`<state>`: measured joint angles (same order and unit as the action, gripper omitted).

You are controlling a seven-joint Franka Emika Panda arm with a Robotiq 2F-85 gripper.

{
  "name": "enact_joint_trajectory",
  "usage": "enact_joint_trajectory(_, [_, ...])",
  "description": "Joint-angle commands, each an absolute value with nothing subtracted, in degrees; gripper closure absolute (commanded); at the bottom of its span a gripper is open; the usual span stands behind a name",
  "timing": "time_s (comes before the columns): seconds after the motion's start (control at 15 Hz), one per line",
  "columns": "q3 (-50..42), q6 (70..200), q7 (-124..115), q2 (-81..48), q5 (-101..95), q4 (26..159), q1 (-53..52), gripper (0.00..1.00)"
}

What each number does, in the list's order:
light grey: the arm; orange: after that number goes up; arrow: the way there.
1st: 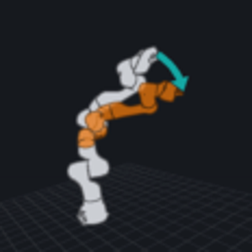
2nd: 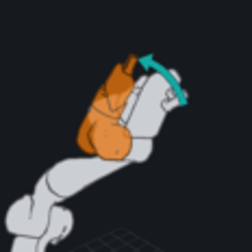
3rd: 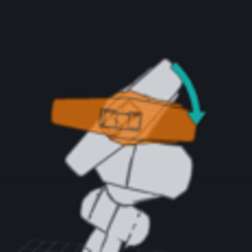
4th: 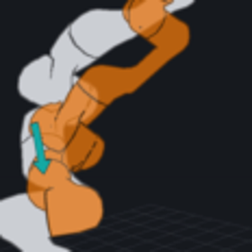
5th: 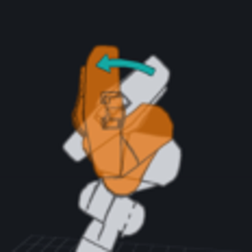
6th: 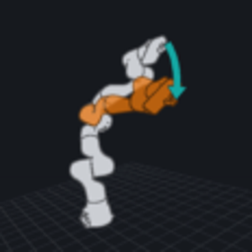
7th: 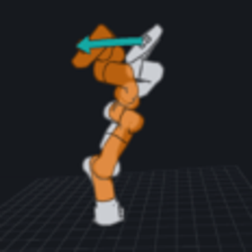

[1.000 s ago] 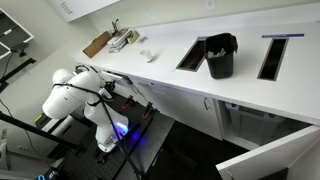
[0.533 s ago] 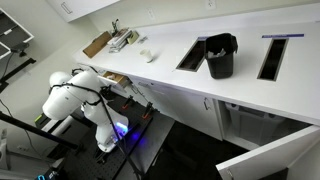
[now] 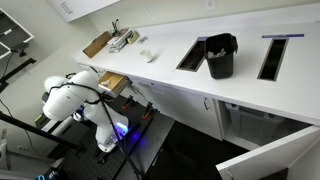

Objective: Open the second drawer from the right, take the paper out of the drawer and place it in the black bin on the counter then close the drawer

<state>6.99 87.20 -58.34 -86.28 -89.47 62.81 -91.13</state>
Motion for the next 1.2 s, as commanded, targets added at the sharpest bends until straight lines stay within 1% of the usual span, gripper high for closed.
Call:
enact_joint_trajectory(0.0, [7.03, 83.36, -57.77, -86.28, -86.45, 61.74, -94.44, 0.98])
enact_joint_trajectory(0.2, [6.75, 83.32, -56.87, -86.23, -84.65, 61.18, -96.0, 0.98])
enact_joint_trajectory(0.27, [6.73, 83.45, -56.38, -86.22, -84.07, 60.77, -96.33, 0.65])
enact_joint_trajectory(0.33, [6.66, 83.85, -55.97, -86.2, -83.87, 60.3, -96.64, 0.64])
enact_joint_trajectory(0.47, [7.21, 85.63, -54.3, -86.01, -83.44, 59.28, -96.78, 0.51])
enact_joint_trajectory(0.53, [7.46, 86.68, -53.25, -85.92, -83.24, 58.71, -96.84, 0.42])
enact_joint_trajectory(0.8, [9.83, 88.76, -44.14, -85.61, -78.4, 54.7, -96.65, 0.13])
enact_joint_trajectory(0.87, [12.02, 88.98, -42.3, -84.41, -78.72, 55.79, -95.22, 0.05])
enact_joint_trajectory(0.93, [13.2, 89.78, -39.63, -82.63, -77.65, 57.37, -94.3, 0.0])
enact_joint_trajectory(1.13, [16.32, 90.38, -33.65, -77.65, -75.72, 62.18, -91.28, 0.0])
